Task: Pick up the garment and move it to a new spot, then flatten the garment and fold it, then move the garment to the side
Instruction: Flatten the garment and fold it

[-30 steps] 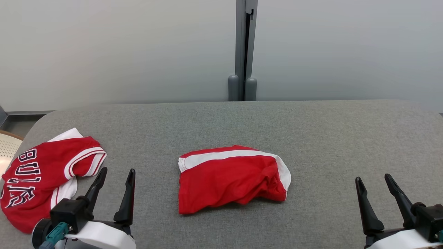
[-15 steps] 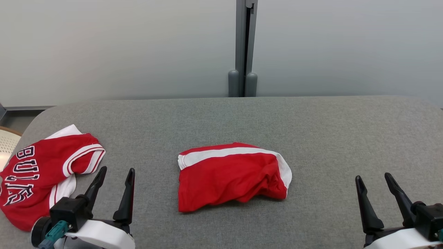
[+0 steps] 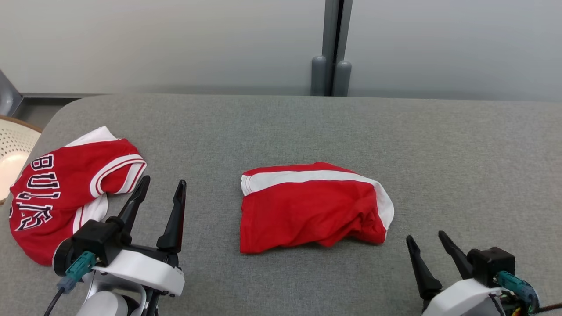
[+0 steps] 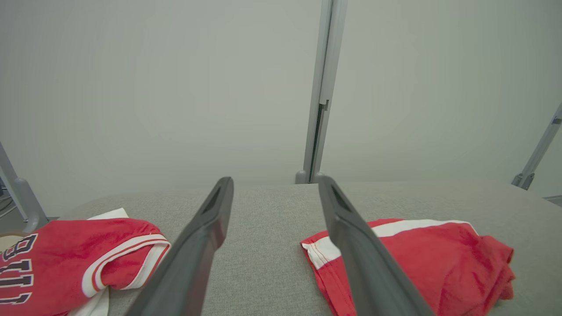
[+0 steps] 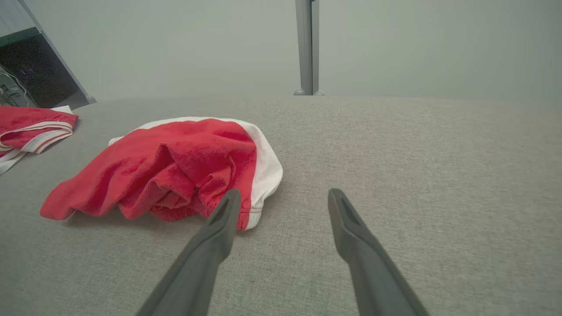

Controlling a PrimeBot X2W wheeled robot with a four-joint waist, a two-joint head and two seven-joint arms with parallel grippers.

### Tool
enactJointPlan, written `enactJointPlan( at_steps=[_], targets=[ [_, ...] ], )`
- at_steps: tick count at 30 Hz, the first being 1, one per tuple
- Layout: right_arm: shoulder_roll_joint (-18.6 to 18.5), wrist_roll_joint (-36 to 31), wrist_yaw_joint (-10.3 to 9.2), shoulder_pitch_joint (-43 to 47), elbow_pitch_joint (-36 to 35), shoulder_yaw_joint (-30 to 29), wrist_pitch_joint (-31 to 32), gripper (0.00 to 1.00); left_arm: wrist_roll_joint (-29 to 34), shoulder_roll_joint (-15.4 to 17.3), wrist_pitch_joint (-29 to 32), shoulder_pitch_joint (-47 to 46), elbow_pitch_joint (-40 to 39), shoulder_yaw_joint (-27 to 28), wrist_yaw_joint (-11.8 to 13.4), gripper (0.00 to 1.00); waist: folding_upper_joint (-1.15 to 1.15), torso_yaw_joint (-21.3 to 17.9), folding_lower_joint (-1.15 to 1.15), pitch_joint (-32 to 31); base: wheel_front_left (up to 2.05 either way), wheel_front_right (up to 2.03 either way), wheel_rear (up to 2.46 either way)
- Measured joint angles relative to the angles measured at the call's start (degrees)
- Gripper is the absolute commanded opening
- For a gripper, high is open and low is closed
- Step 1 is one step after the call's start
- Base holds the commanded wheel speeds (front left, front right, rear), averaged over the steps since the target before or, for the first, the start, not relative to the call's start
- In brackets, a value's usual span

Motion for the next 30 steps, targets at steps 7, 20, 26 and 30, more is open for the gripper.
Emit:
enactJointPlan(
  at_steps=[7,20,26,30],
  targets=[
    [1.16,2.13,0.01,-8.22,12.78,2.57,-2.69,1.0,0.31,-0.9,-1.03,-3.55,1.3,-0.96,-1.08,1.0,0.0,2.29,0.0,4.03,0.0,0.0,0.0],
    [1.62,3.74,0.01,-13.72,23.73,3.57,-6.48,0.0,0.04,-1.66,-2.64,-5.31,3.7,-0.91,-1.76,1.0,0.0,3.74,0.0,6.52,0.0,0.0,0.0],
    [0.24,3.86,0.01,-14.15,22.56,3.23,-8.25,0.0,0.14,-2.01,-3.21,-5.38,4.54,-1.19,-1.77,1.0,0.0,3.22,0.0,6.03,0.0,0.0,0.0],
    [-2.16,1.85,0.01,-14.18,19.45,2.41,-9.96,0.0,0.21,-2.02,-3.47,-5.4,4.94,-1.25,-1.76,1.0,0.0,2.72,0.0,5.63,0.0,0.0,0.0]
  ],
)
